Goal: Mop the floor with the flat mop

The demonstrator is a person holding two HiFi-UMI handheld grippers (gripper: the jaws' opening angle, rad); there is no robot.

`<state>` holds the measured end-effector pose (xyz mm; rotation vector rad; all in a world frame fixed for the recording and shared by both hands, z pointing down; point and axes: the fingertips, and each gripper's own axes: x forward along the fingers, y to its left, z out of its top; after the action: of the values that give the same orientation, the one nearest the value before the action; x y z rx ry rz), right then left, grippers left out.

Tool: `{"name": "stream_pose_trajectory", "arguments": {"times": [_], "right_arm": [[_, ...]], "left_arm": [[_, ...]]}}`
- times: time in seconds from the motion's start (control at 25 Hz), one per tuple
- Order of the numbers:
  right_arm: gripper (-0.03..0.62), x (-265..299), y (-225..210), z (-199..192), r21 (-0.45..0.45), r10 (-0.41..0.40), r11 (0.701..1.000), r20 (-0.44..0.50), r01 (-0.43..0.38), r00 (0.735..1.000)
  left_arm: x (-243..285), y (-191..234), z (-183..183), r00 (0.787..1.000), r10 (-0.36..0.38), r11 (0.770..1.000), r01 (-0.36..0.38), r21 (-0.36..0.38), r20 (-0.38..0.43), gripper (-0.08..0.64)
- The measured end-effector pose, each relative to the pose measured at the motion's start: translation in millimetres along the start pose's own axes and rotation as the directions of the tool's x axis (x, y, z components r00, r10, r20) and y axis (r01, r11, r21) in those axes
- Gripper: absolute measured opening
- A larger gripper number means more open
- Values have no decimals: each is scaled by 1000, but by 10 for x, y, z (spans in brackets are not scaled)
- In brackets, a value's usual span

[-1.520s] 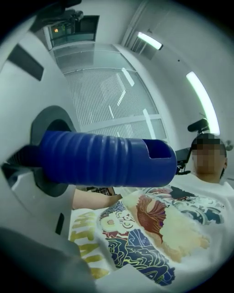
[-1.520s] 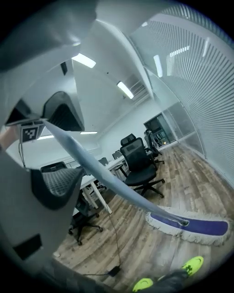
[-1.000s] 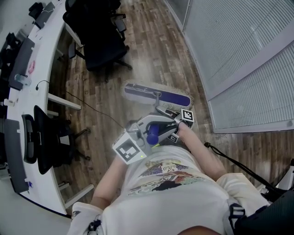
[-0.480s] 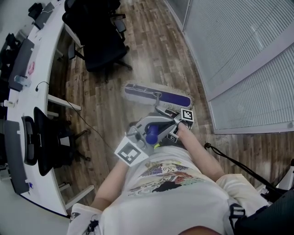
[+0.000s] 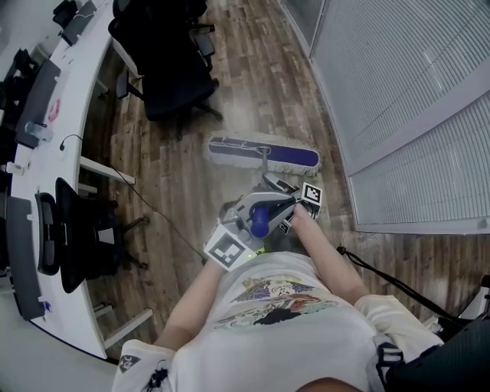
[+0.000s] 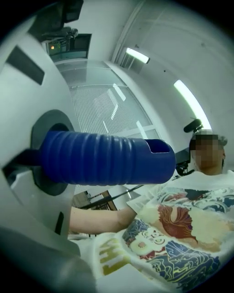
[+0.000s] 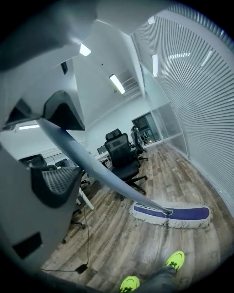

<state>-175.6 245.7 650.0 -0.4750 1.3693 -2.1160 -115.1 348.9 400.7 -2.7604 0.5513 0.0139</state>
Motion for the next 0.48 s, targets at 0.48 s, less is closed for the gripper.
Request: {"name": "stream_pose_trajectory", "arguments": {"times": [0.48], "right_arm": [[242, 636, 519, 1114, -9, 14, 1000, -40, -14, 999]], "left_arm": [[807, 1074, -433, 998, 44, 999, -45, -9, -39, 11]]}}
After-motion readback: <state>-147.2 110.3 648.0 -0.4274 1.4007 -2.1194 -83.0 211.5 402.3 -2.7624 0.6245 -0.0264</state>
